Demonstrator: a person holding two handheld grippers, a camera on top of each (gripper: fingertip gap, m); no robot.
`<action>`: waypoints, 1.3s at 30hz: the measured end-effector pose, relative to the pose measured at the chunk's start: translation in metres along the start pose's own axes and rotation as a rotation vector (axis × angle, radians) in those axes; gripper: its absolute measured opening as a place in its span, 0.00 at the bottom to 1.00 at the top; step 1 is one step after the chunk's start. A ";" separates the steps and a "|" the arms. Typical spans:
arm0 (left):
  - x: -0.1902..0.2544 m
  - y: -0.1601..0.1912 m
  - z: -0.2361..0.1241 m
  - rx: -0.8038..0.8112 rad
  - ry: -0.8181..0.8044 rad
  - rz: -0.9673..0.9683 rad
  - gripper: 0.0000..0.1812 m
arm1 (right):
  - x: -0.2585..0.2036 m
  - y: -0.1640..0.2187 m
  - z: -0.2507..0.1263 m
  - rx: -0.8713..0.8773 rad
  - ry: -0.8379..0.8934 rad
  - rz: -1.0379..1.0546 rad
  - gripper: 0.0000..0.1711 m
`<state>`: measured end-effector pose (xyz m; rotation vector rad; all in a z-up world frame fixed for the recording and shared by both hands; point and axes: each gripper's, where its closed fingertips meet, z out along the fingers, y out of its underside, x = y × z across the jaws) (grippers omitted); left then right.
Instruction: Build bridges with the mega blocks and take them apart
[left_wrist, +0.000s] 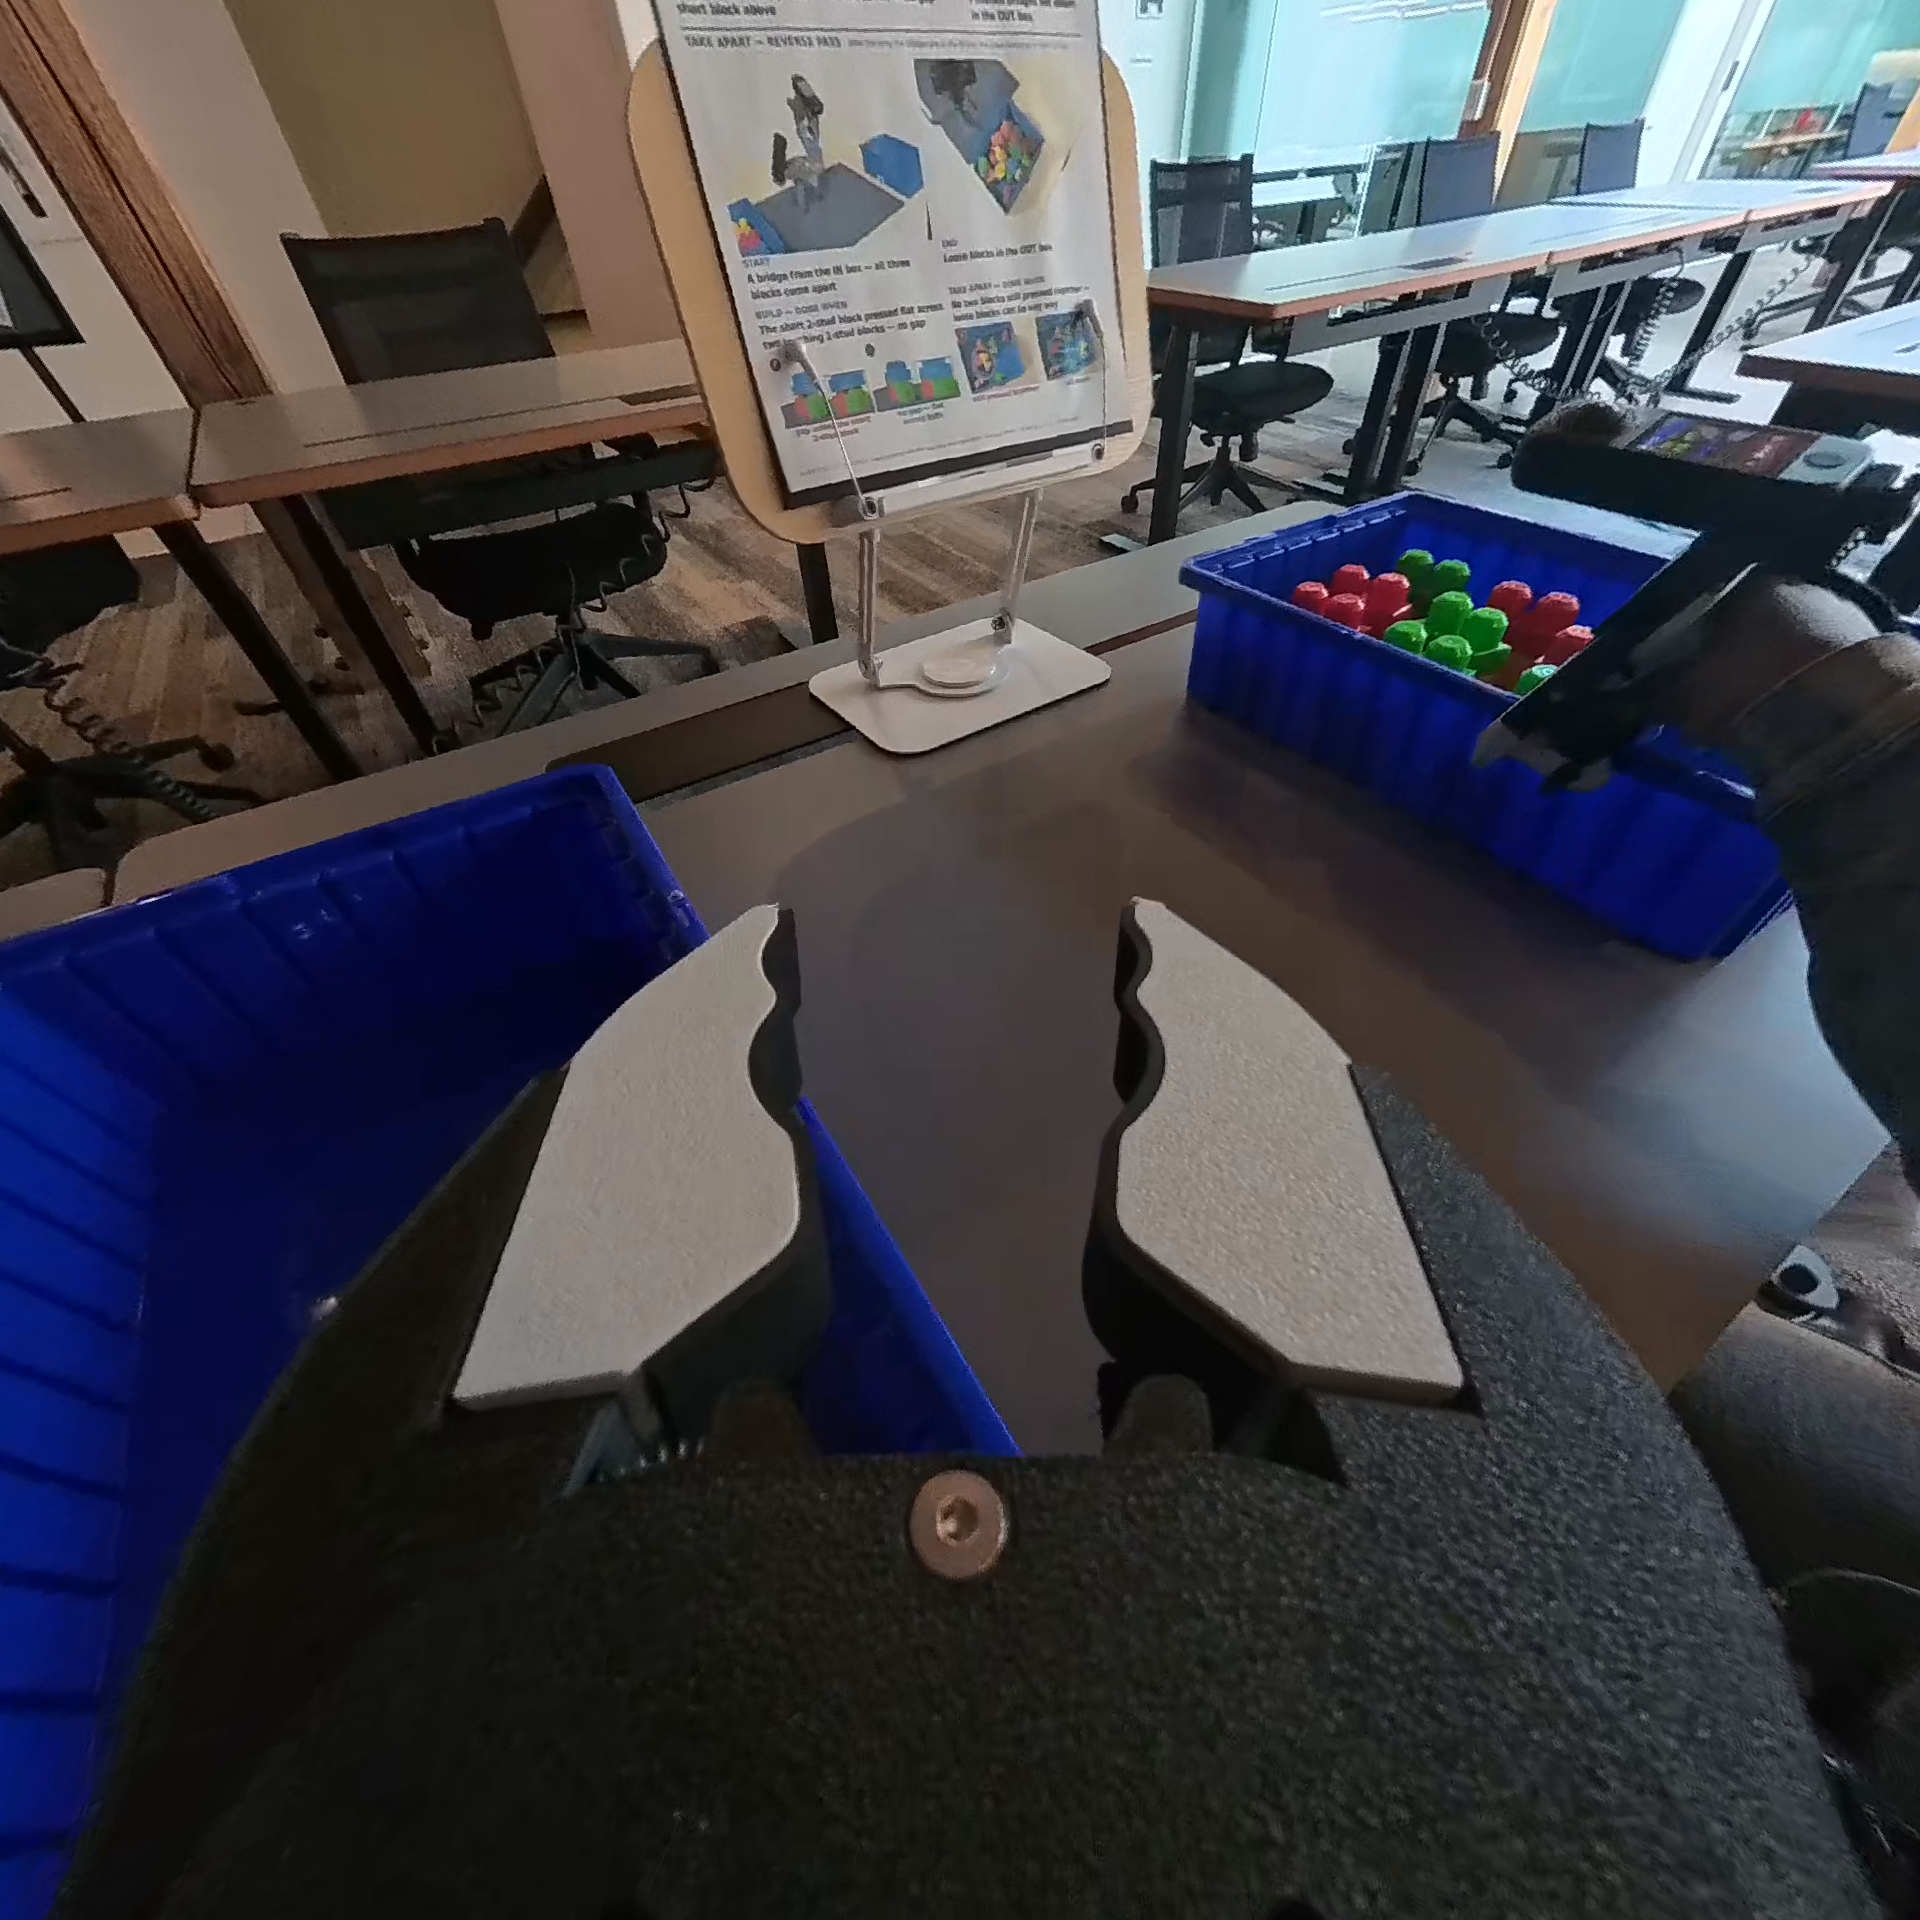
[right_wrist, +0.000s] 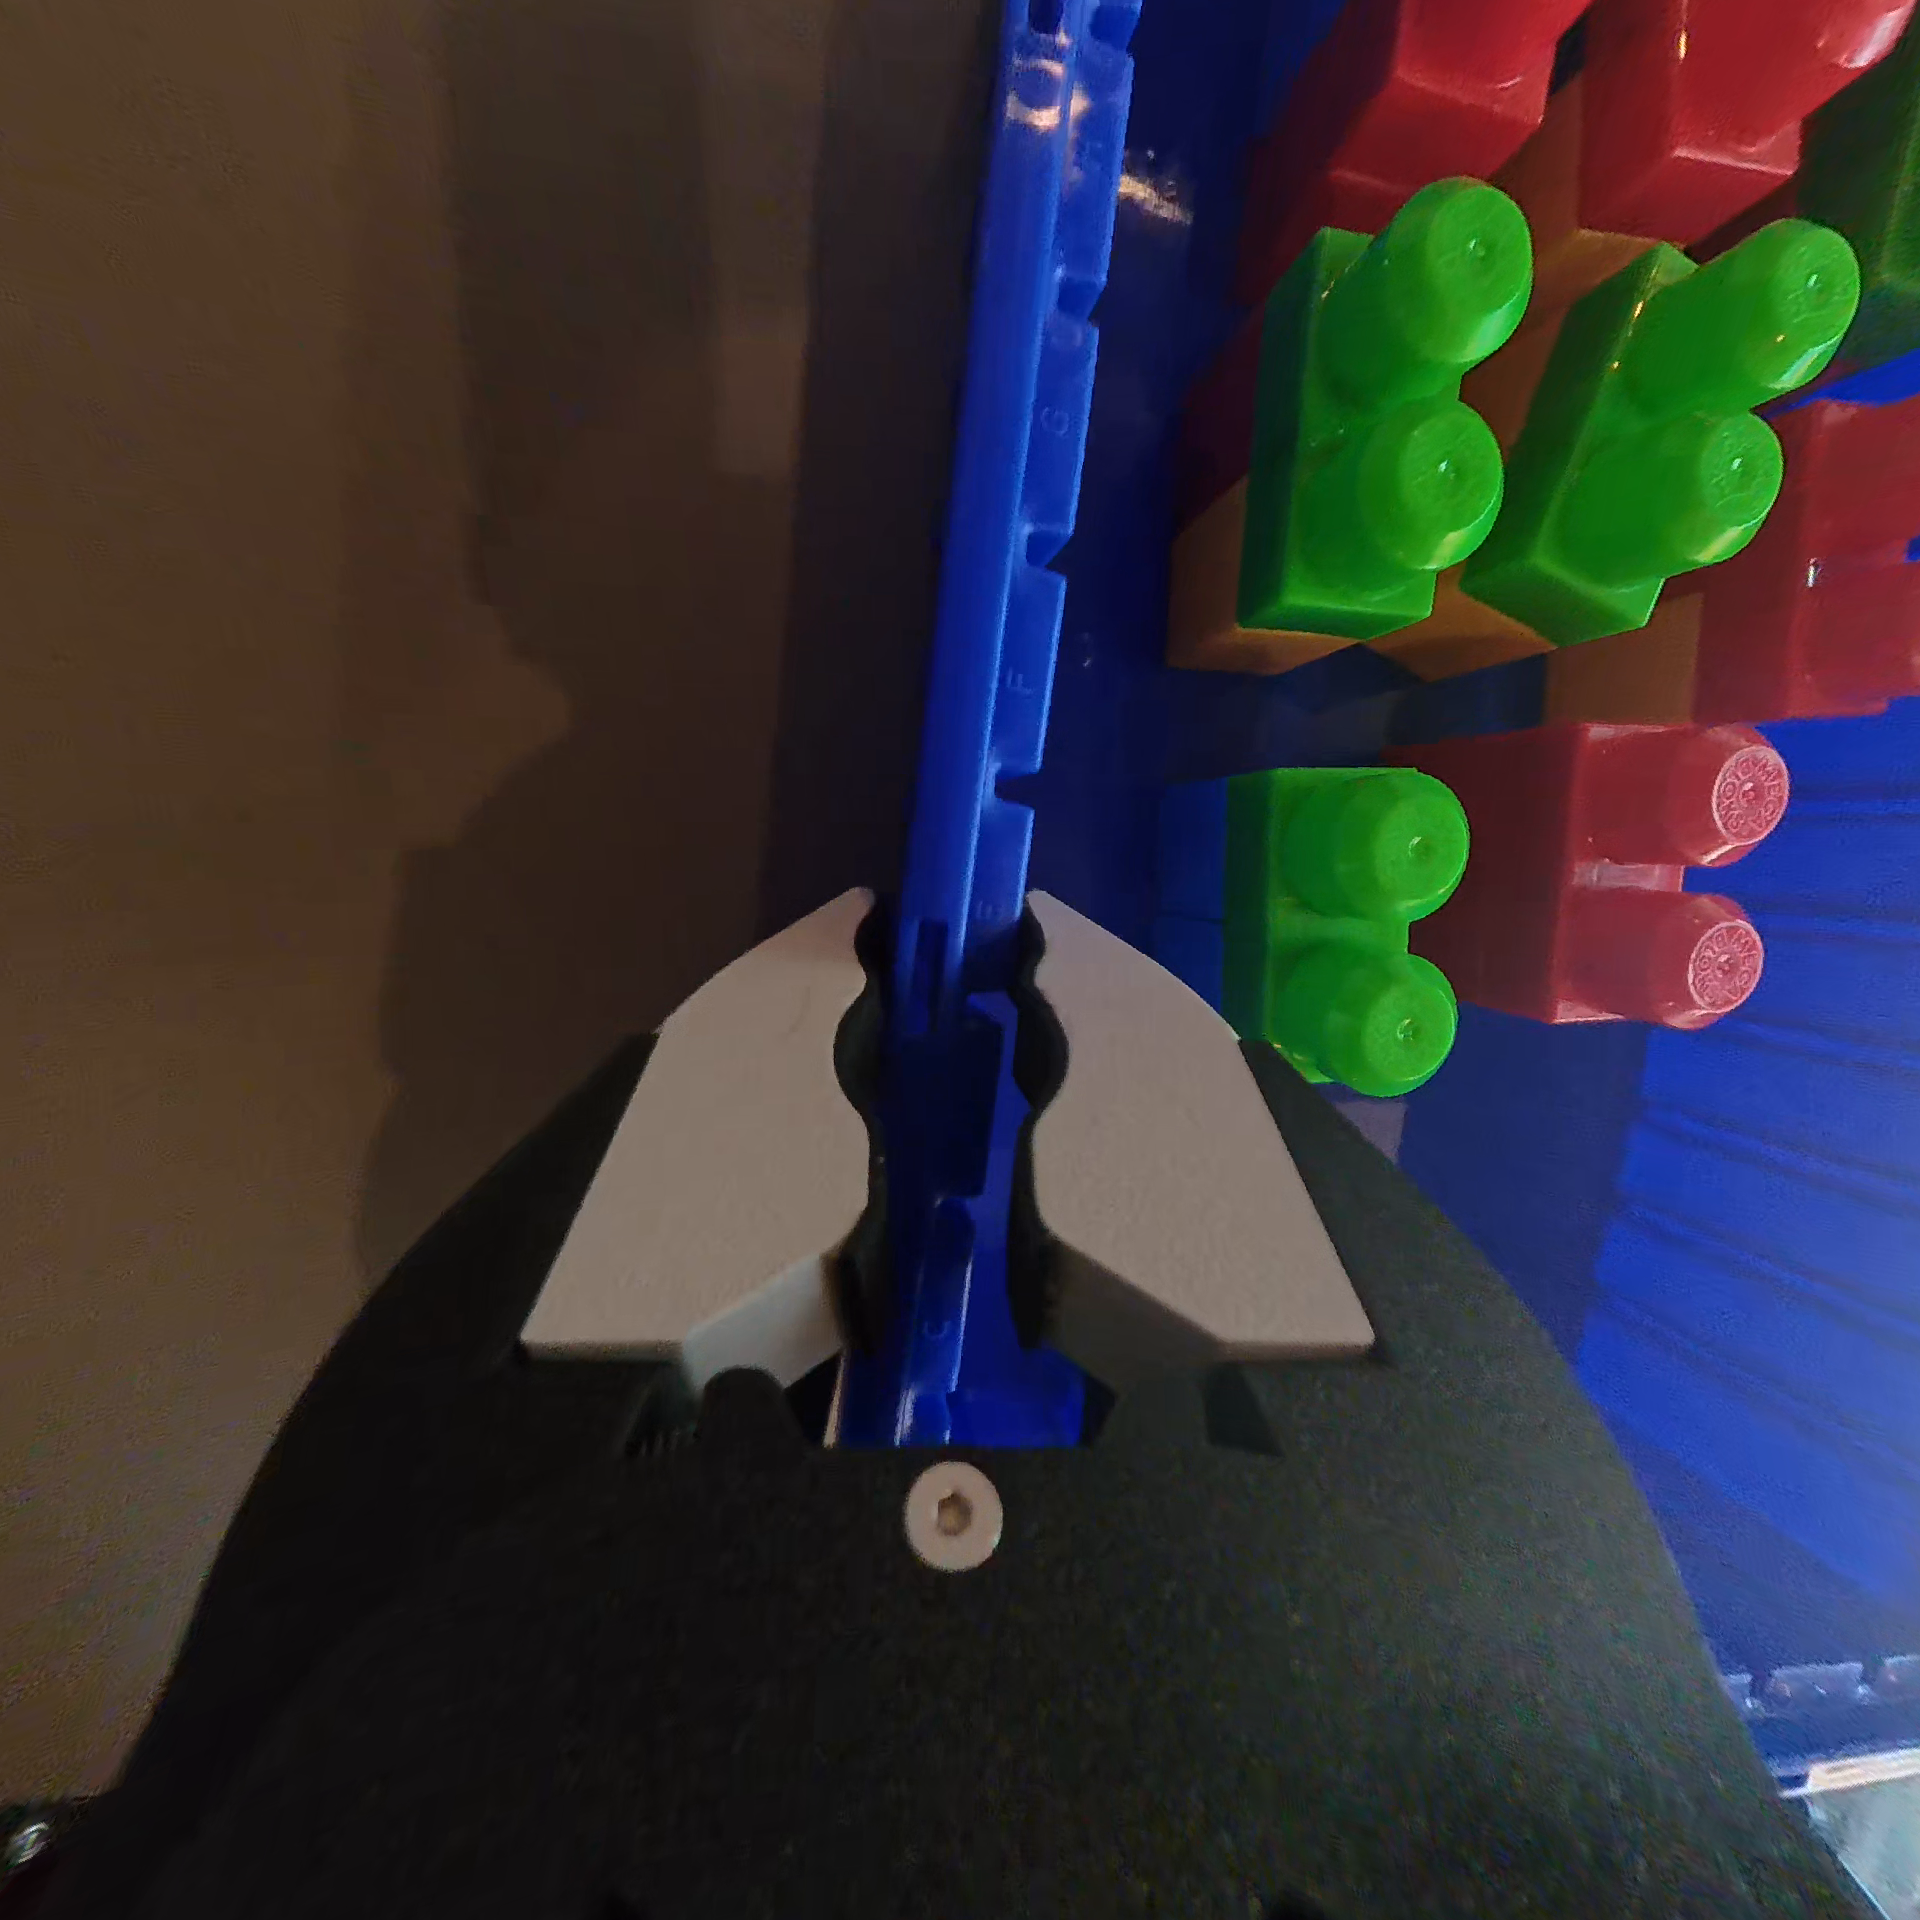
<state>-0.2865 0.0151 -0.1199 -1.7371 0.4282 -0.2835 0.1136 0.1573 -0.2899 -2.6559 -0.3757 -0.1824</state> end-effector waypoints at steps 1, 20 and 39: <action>-0.002 0.000 -0.001 0.004 0.001 -0.006 0.32 | -0.005 -0.001 0.000 0.004 -0.005 0.002 0.12; -0.008 0.006 0.000 -0.005 0.009 -0.027 0.32 | -0.068 -0.017 -0.007 0.036 -0.001 -0.056 0.12; -0.019 0.007 -0.007 0.000 -0.012 -0.045 0.32 | -0.094 -0.030 -0.007 0.050 -0.022 -0.100 0.13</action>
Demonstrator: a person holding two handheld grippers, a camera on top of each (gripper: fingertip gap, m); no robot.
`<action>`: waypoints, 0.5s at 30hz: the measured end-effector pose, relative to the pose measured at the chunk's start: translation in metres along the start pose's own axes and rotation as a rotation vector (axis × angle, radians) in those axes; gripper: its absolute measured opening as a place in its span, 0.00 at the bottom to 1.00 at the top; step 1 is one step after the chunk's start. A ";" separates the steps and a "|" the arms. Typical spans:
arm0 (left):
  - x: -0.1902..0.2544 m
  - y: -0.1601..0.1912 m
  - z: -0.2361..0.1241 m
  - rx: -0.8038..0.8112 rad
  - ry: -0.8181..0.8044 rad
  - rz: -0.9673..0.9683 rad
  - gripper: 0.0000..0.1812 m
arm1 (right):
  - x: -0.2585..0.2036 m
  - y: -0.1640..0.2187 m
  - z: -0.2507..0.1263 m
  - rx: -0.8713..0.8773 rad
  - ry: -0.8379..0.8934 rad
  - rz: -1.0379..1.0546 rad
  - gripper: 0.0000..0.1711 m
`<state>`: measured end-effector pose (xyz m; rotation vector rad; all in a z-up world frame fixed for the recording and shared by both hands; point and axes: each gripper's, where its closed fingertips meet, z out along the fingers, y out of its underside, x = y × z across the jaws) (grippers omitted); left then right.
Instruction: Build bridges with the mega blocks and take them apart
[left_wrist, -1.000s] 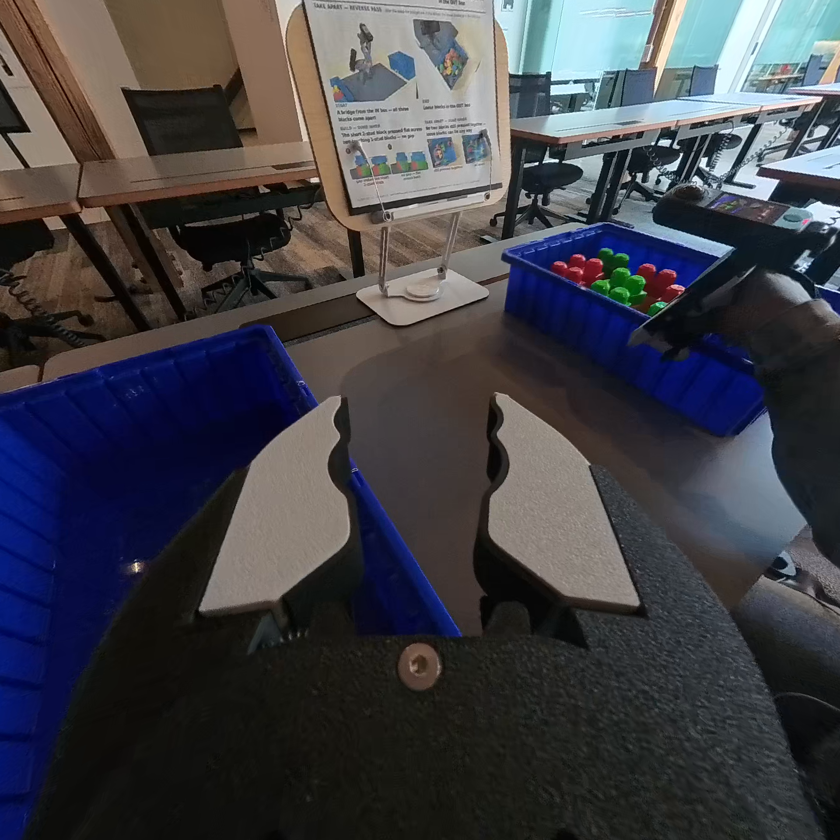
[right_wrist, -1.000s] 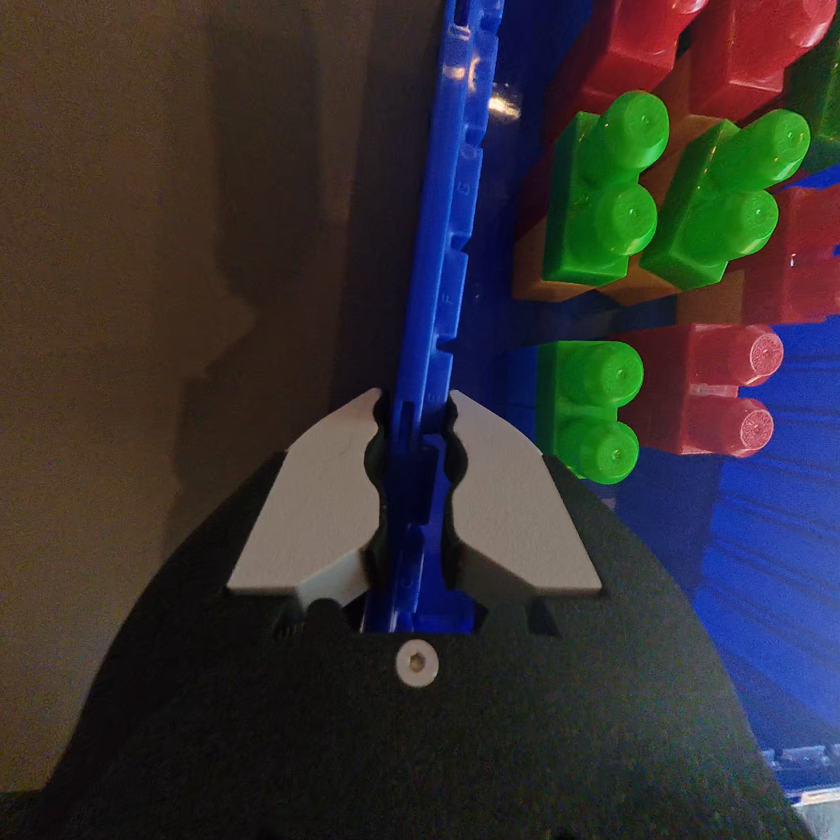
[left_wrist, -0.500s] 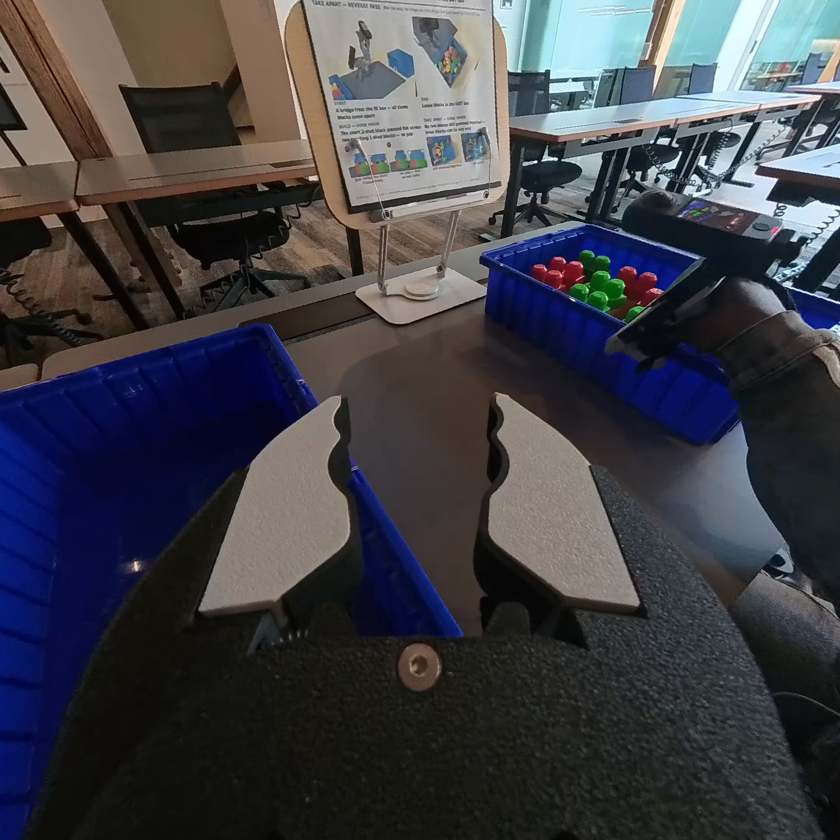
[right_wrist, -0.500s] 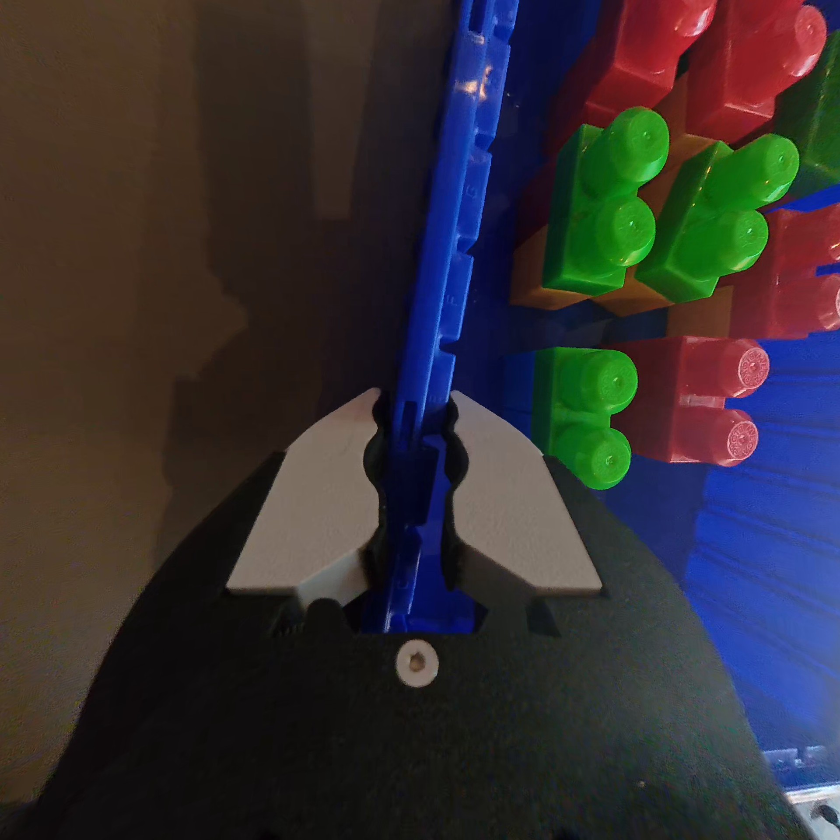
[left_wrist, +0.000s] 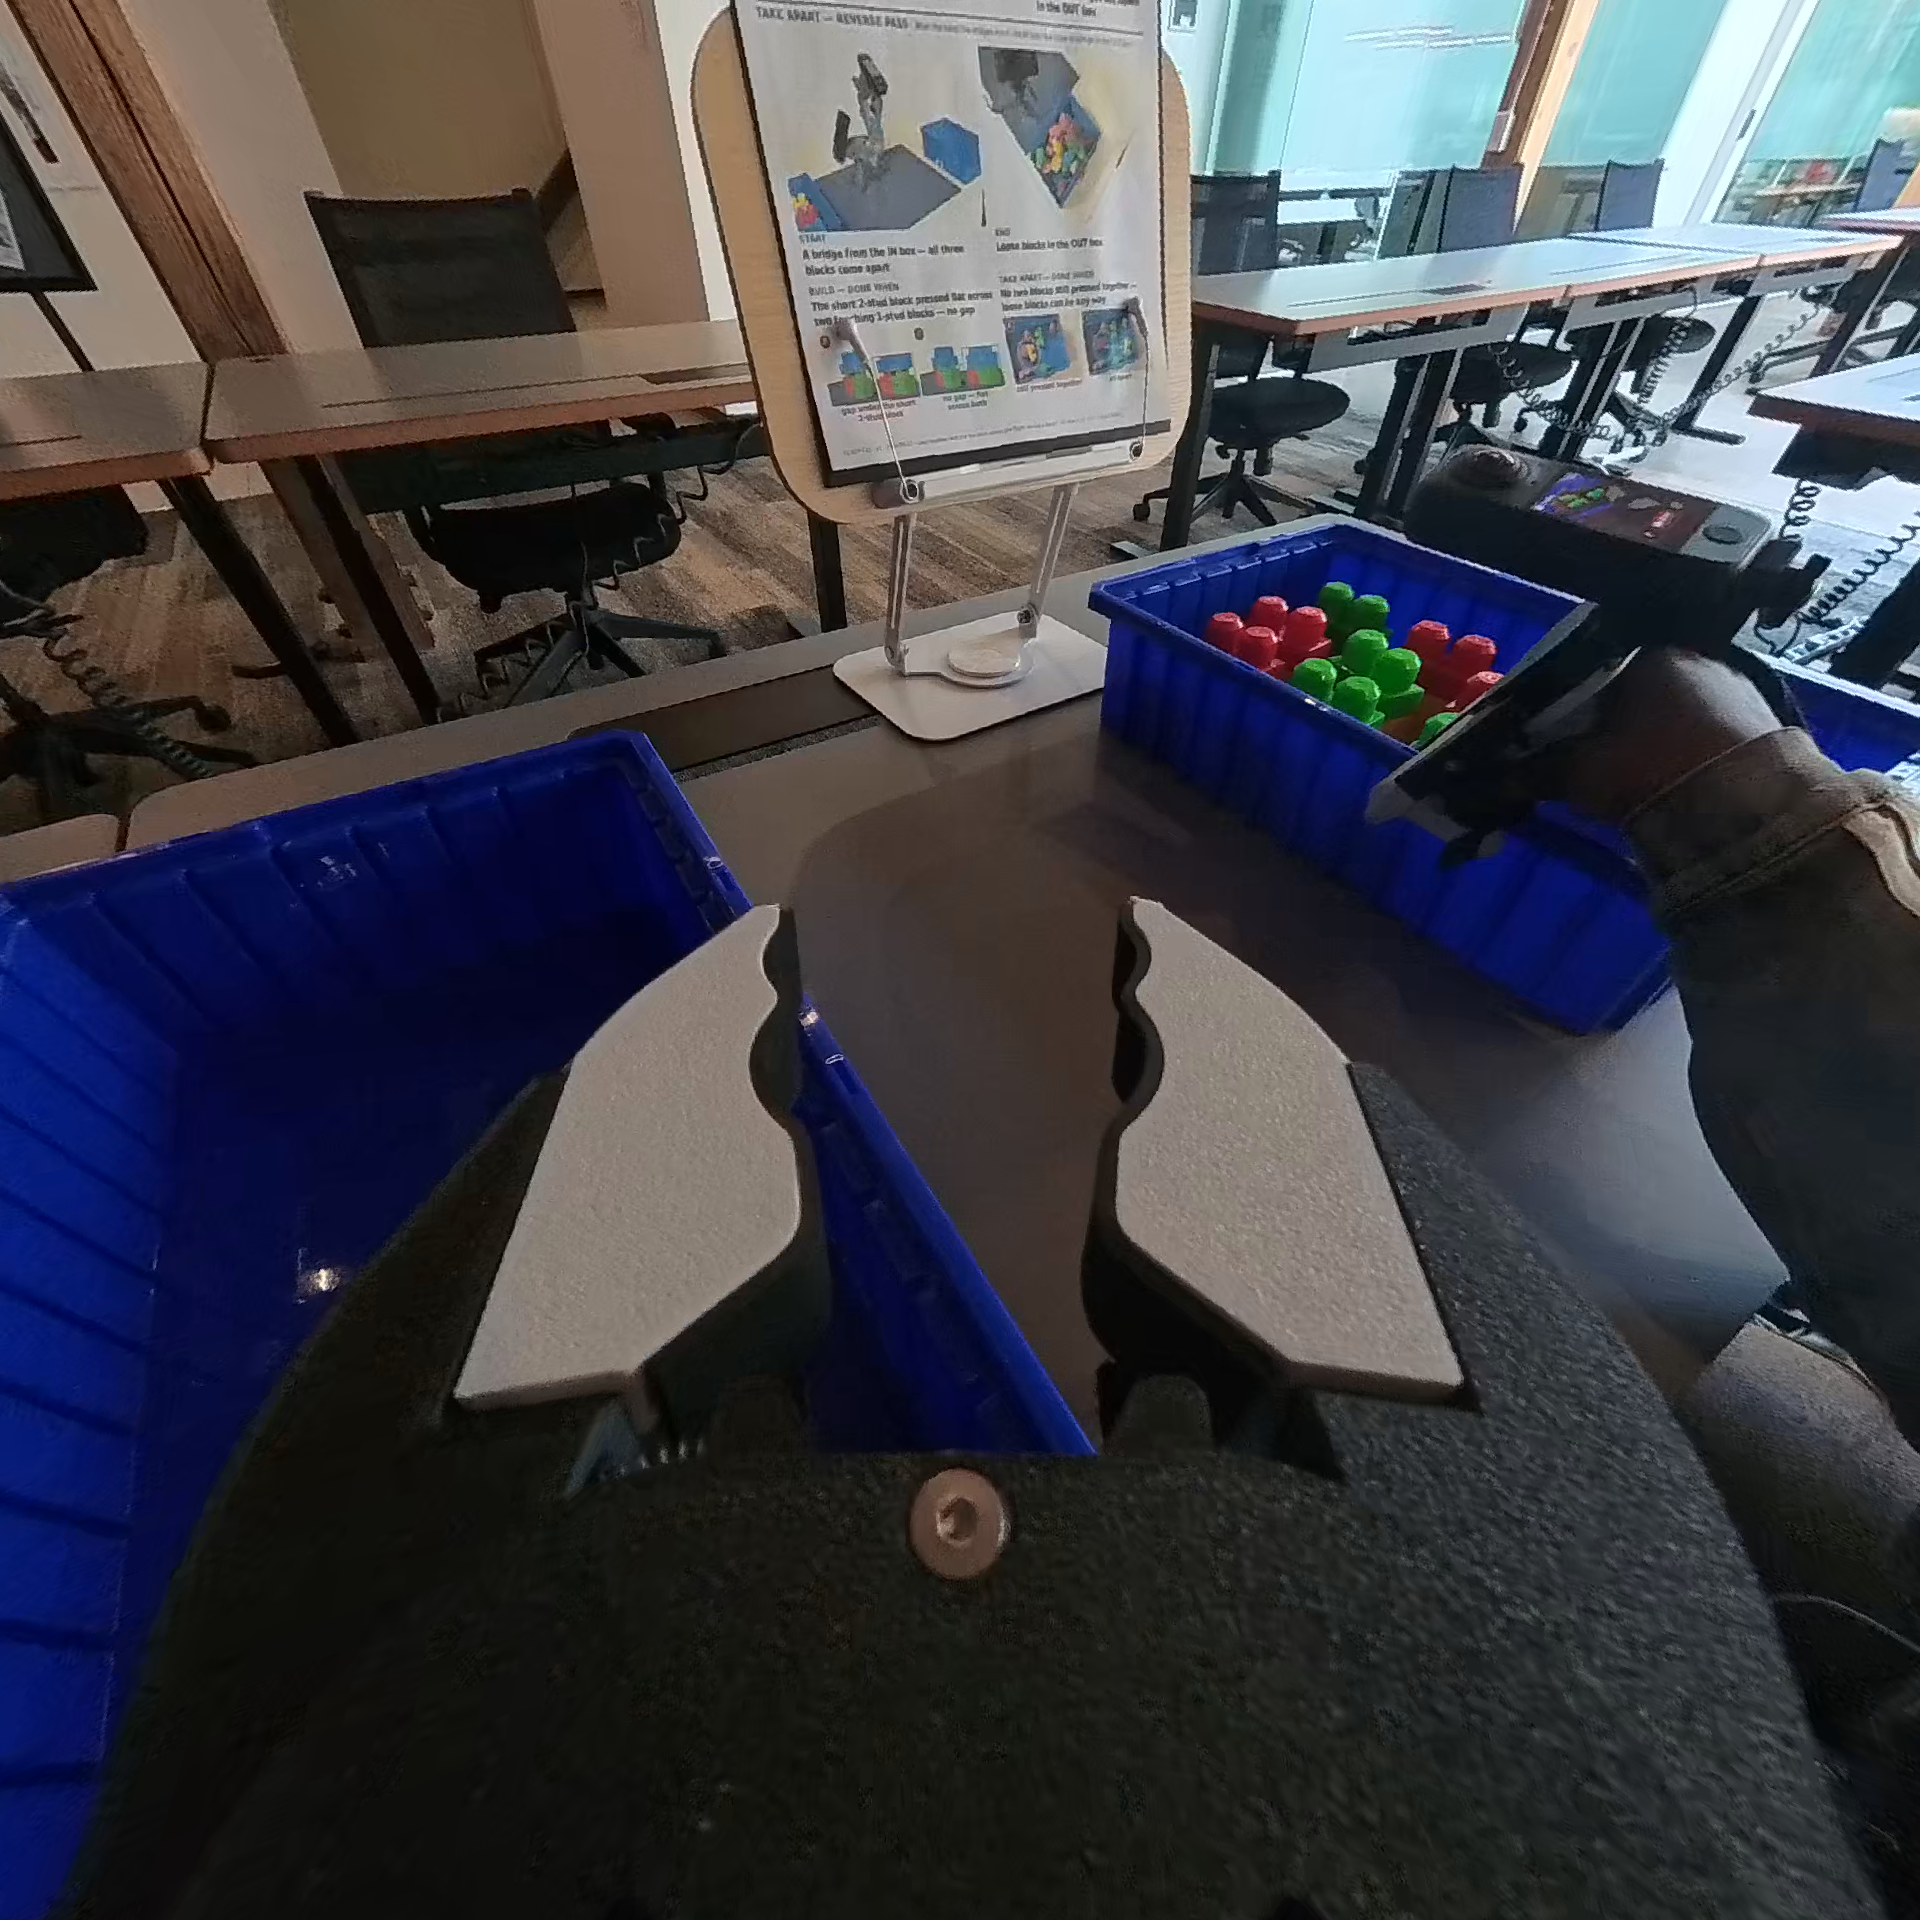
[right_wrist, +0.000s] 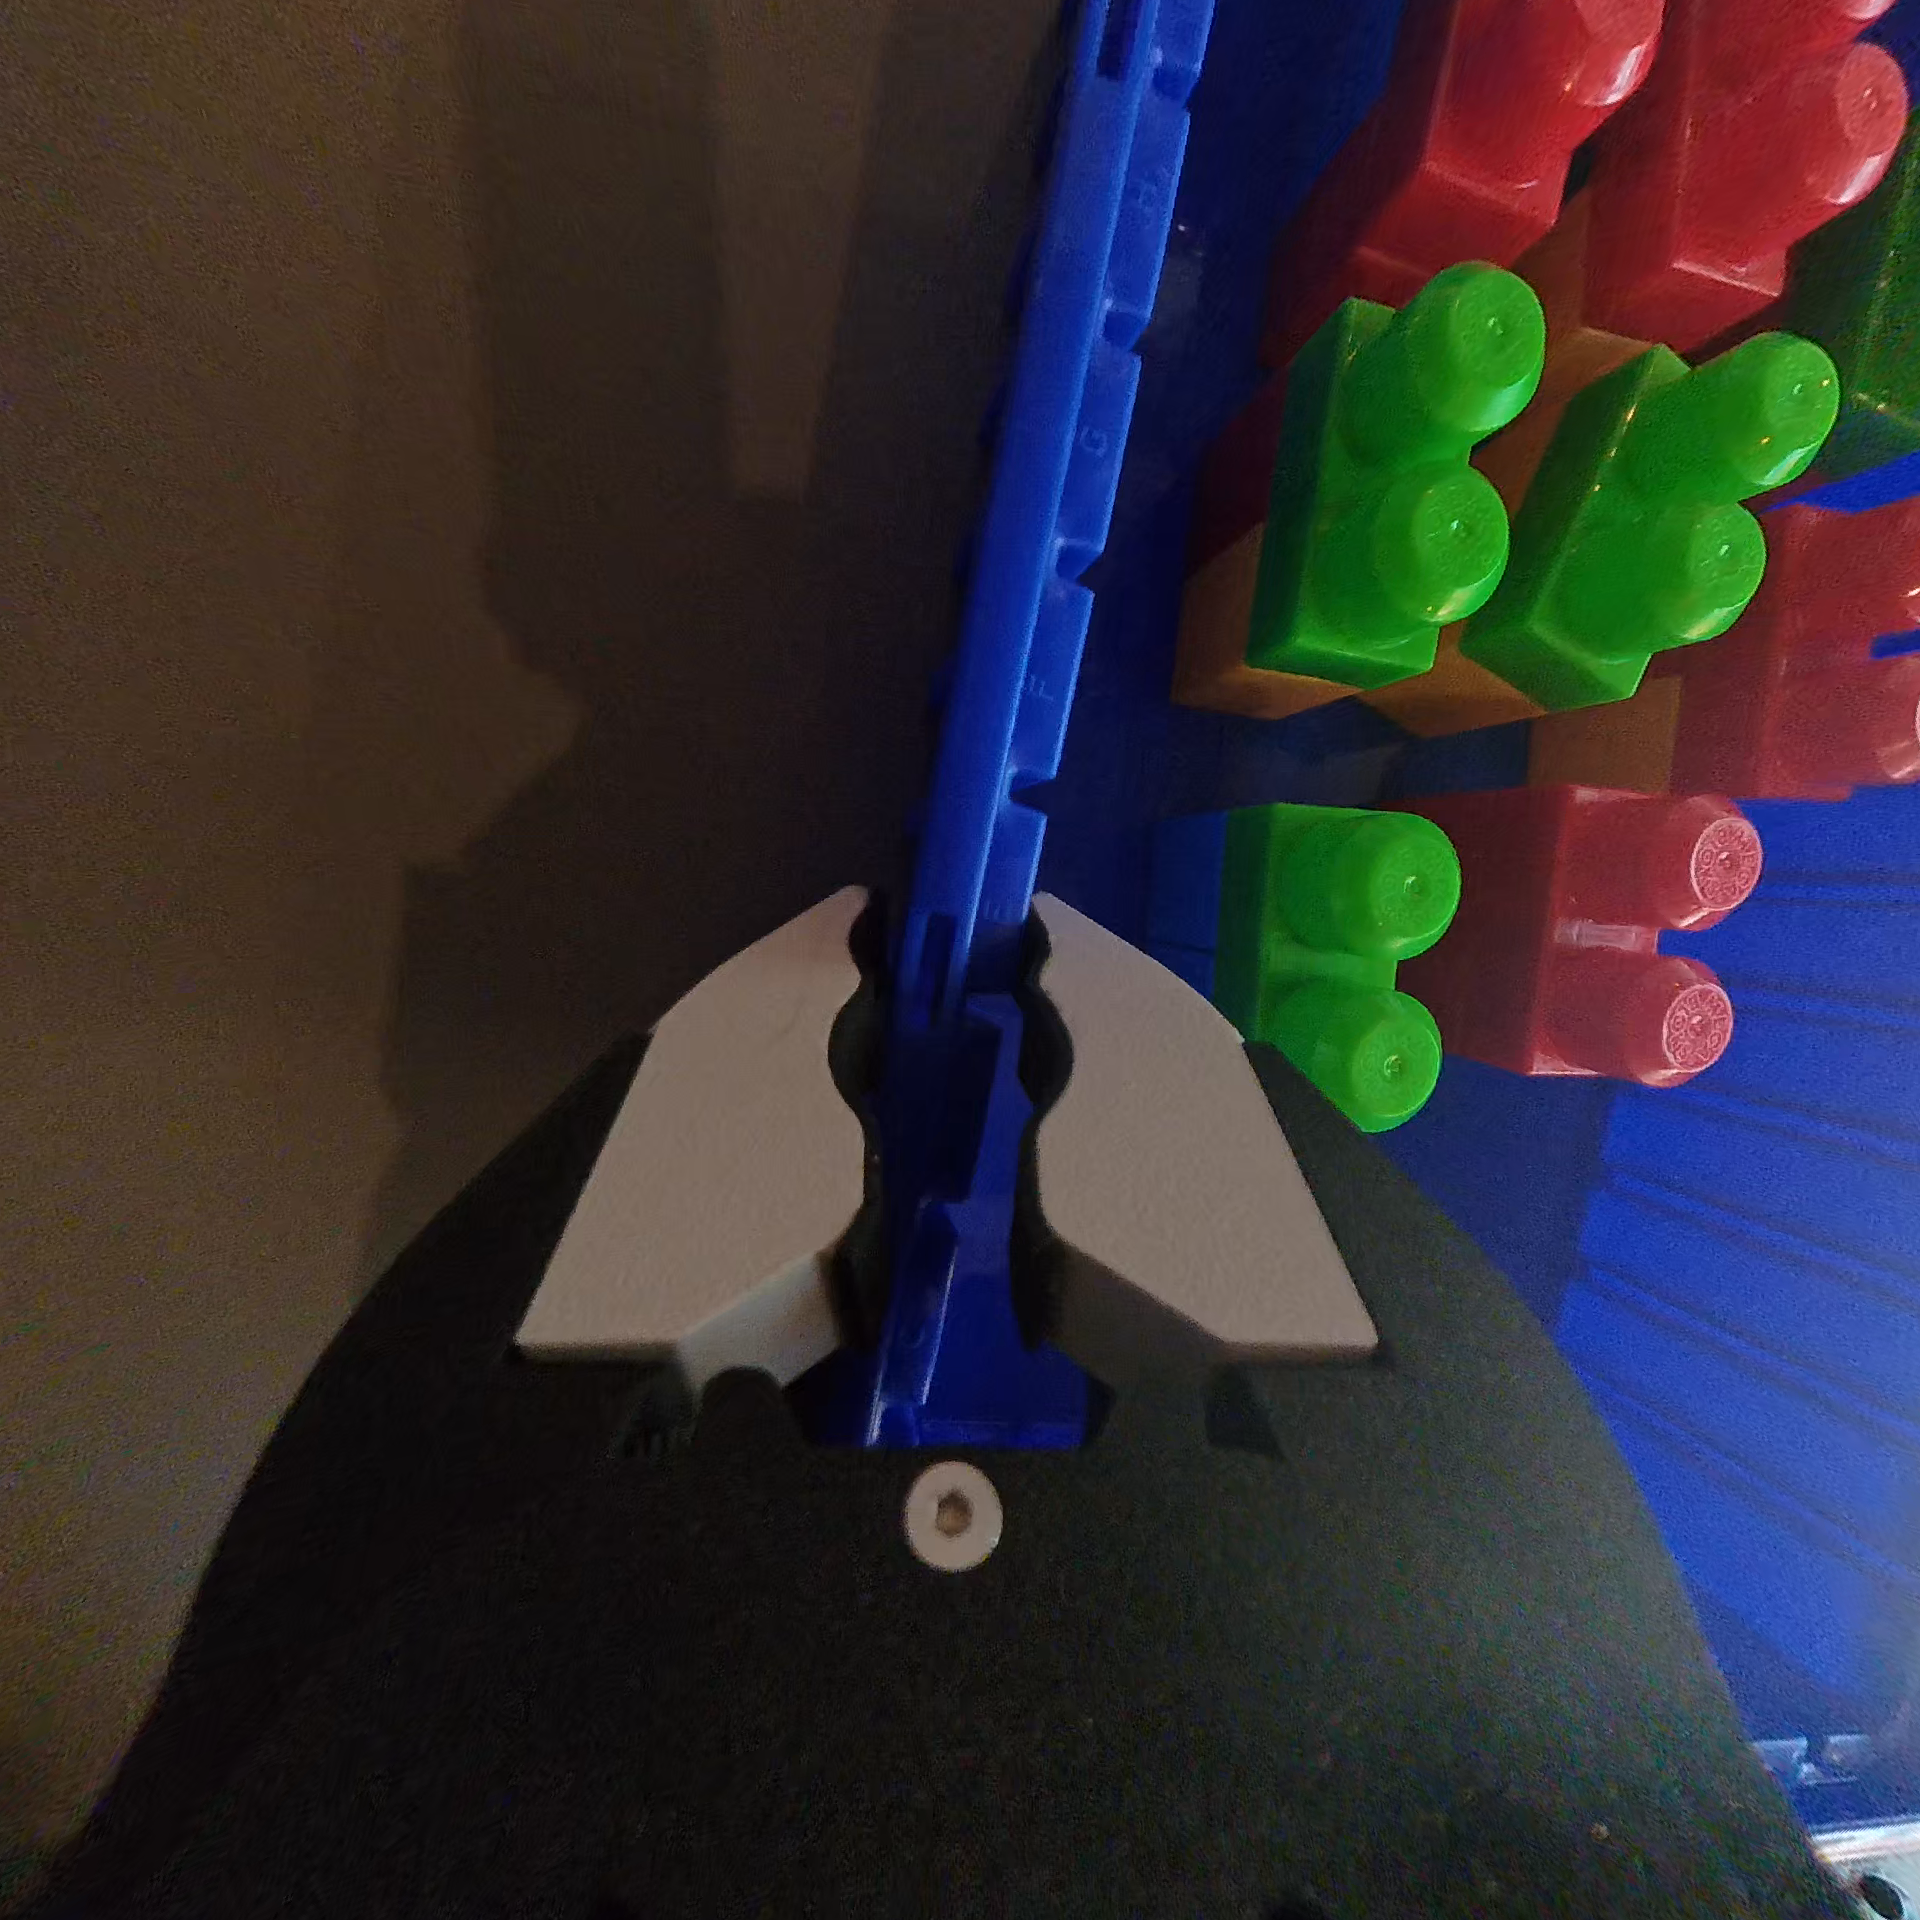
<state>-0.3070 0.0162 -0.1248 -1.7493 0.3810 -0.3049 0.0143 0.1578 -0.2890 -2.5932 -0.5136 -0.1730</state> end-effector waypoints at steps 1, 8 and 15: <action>0.000 0.001 0.000 -0.003 -0.001 0.000 0.32 | -0.001 -0.001 0.000 0.001 0.000 -0.001 0.13; -0.001 0.001 0.000 -0.006 0.001 0.003 0.32 | -0.008 -0.004 0.000 0.009 -0.002 -0.016 0.13; -0.008 0.014 0.004 -0.066 -0.029 0.006 0.33 | -0.012 -0.012 -0.003 0.121 -0.100 -0.033 0.31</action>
